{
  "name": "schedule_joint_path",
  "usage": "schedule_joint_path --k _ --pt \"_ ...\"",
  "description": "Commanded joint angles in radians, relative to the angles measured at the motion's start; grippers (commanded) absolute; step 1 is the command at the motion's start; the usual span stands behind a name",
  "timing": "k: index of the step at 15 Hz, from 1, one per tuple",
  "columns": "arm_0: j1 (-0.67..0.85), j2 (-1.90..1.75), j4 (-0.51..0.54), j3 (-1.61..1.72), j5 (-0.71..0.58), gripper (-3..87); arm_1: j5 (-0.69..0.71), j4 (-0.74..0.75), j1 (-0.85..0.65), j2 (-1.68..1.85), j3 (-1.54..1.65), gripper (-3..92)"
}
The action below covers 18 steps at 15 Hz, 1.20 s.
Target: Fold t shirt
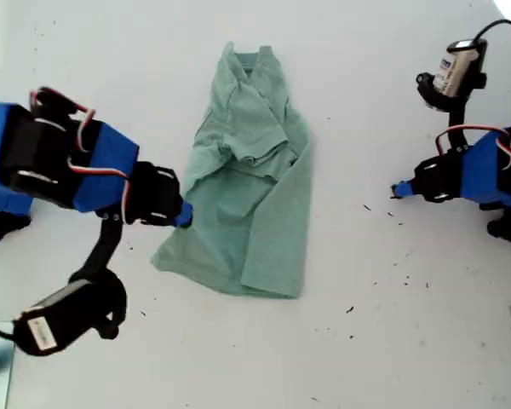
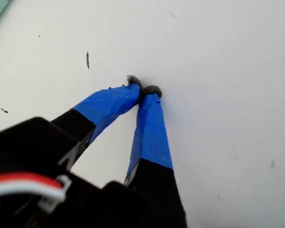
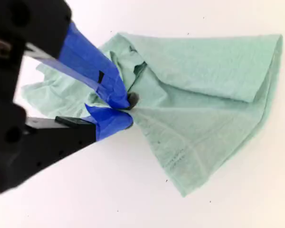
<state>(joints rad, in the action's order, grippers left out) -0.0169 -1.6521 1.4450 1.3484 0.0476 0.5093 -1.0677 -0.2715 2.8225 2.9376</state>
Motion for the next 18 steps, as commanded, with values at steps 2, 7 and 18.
schedule_joint_path --k 2,7,18 --pt "-0.035 0.316 -0.169 -0.393 -0.074 -0.2 -0.017 -0.006 0.014 0.009 0.006 2.5" --pt "-0.018 0.661 -0.529 -0.439 -0.091 8.4 -0.015 -0.006 0.014 0.012 0.006 2.5" --pt "0.063 -0.242 -0.244 0.054 -0.161 18.8 -0.014 -0.009 0.012 0.021 0.009 2.5"
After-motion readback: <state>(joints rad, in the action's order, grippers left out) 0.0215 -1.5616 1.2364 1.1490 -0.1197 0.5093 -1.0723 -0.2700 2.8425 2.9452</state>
